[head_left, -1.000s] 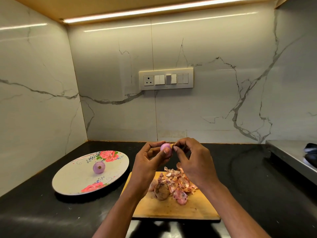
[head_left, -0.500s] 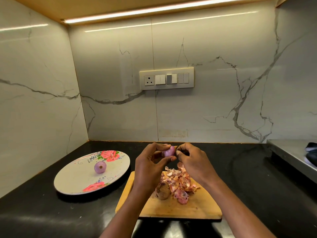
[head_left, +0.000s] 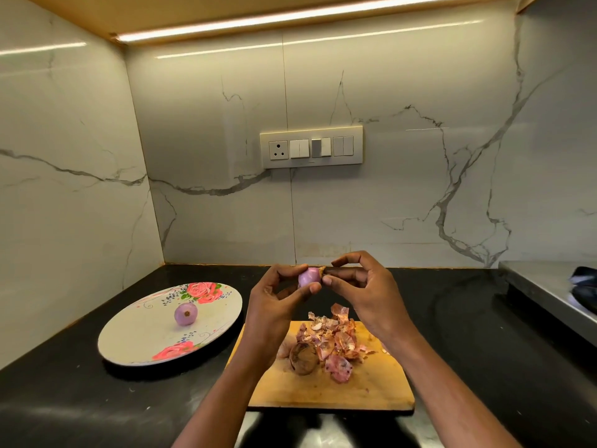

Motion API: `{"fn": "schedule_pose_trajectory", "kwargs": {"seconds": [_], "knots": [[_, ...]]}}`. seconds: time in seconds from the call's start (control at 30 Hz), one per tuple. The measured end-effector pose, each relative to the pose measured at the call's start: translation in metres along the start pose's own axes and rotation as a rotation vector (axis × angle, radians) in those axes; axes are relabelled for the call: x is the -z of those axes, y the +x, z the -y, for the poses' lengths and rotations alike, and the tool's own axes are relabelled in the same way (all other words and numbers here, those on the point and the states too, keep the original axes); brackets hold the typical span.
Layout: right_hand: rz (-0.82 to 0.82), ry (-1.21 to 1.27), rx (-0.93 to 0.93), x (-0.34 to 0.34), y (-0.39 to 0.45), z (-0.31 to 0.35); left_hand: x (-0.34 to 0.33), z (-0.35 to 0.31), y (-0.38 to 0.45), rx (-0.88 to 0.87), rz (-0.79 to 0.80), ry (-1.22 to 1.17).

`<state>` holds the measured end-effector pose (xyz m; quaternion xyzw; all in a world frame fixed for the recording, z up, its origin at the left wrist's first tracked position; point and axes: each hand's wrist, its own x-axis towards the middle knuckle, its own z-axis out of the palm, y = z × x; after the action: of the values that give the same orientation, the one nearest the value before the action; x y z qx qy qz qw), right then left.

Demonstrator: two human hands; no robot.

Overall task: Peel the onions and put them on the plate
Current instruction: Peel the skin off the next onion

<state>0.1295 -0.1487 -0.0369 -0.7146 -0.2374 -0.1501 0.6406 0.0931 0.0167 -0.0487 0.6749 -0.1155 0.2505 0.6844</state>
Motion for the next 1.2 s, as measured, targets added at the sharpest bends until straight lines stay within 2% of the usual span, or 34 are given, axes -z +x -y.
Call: {"fn": "schedule_pose_trajectory", "kwargs": {"seconds": [0.1,0.23,0.4,0.5,0.63,0.9,1.2], "knots": [[-0.007,-0.046,0.031,0.002,0.000,-0.001,0.002,0.003,0.001,0.046,0.010,-0.001],[-0.016,-0.228,0.083,-0.001,0.000,-0.005,0.001,0.003,0.000,0.055,0.016,0.029],[0.088,-0.286,0.040,-0.002,-0.001,-0.007,0.000,0.001,0.000,0.009,0.039,0.057],[0.144,-0.196,-0.062,-0.001,0.000,-0.005,0.001,0.002,0.000,0.002,0.060,0.098],[0.139,-0.016,-0.121,0.003,0.001,0.002,0.002,0.000,0.001,0.009,0.031,0.018],[0.093,0.009,-0.100,0.005,-0.001,0.005,0.003,0.000,0.002,0.013,0.030,0.018],[0.205,0.203,-0.281,0.012,0.002,0.001,0.005,-0.001,0.002,0.004,0.107,0.039]]}}
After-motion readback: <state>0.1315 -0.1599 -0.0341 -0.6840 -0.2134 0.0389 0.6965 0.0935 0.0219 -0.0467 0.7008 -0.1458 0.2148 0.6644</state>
